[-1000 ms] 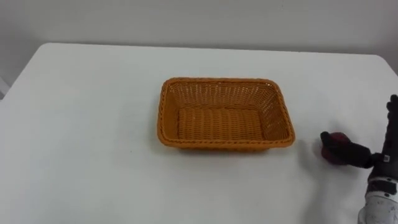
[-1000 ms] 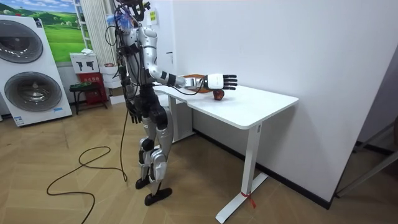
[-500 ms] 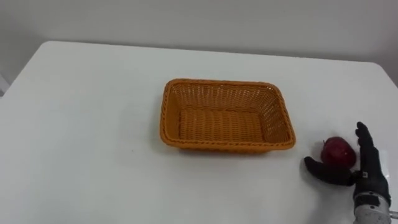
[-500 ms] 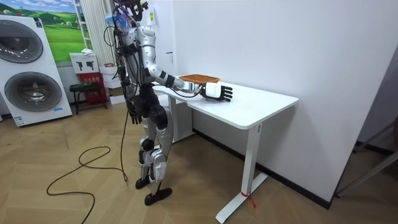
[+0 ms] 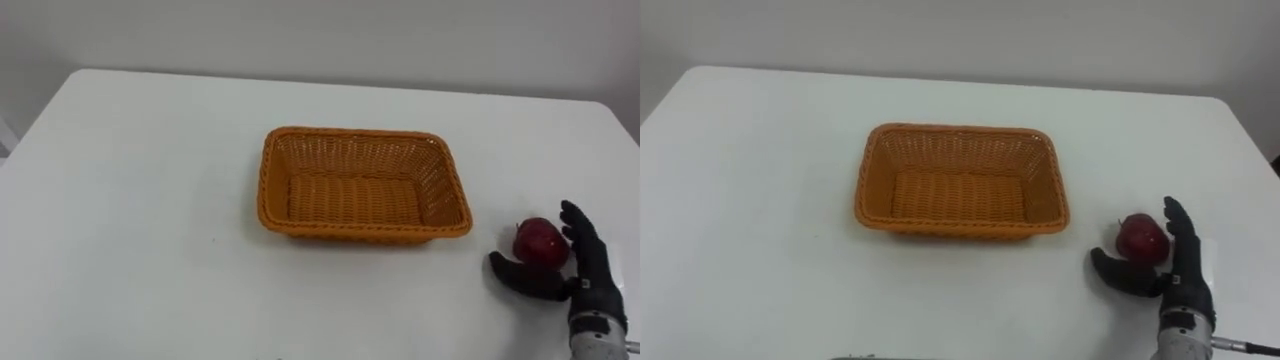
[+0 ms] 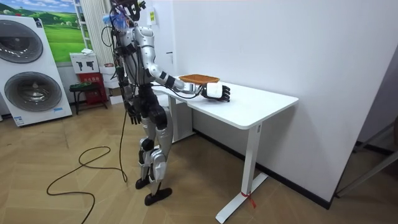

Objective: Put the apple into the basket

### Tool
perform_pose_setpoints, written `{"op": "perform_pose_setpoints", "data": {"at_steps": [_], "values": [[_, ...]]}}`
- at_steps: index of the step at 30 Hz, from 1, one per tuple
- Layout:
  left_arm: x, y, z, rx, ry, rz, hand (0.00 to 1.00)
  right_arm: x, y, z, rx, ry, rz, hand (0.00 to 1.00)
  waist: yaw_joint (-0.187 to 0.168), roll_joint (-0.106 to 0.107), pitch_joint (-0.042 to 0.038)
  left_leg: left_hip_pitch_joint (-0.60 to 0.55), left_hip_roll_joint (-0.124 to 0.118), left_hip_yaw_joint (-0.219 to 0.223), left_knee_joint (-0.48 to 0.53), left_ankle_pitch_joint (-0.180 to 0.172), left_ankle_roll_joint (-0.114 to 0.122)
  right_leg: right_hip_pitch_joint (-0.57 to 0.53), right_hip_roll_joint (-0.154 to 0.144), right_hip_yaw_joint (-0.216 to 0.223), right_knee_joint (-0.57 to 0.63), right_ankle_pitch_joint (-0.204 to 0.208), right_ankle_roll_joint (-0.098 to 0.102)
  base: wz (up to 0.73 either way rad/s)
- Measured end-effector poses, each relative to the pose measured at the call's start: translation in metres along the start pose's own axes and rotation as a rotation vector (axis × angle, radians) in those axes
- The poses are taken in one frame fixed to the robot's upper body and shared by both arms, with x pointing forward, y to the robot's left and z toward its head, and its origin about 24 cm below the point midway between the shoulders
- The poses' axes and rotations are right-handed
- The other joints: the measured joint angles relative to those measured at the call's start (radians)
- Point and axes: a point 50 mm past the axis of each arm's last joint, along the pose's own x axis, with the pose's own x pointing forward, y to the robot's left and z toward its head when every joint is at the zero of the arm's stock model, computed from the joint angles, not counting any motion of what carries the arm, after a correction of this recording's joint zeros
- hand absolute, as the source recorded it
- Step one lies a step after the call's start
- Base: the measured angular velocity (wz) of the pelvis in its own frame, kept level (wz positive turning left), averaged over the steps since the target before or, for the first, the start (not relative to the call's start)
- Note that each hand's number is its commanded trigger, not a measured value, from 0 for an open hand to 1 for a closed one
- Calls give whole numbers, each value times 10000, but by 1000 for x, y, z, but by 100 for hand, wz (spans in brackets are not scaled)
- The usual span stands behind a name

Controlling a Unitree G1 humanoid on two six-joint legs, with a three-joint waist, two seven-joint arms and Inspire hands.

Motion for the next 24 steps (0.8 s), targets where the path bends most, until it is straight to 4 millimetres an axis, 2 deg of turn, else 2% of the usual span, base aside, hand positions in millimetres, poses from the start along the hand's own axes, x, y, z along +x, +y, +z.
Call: {"op": "perform_pose_setpoints", "data": {"at_steps": [6,17,24], "values": [[0,-2,-1,177,25,-43,0,7,-9,-1,229,29,-851,100,-12,160,-19,7,5,-20,-8,1,-2,13,11,-41,-19,3,-2,1],[1,-3,3,182,-109,167,0,6,-9,7,1297,-129,-1330,100,3,303,-60,111,21,103,-20,4,-4,40,22,32,-15,2,-2,-2],[1,-9,1,108,-66,42,0,1,-2,24,1480,-705,-1220,100,57,475,-5,103,31,266,-138,4,-3,-49,30,170,22,2,-1,-6]]}}
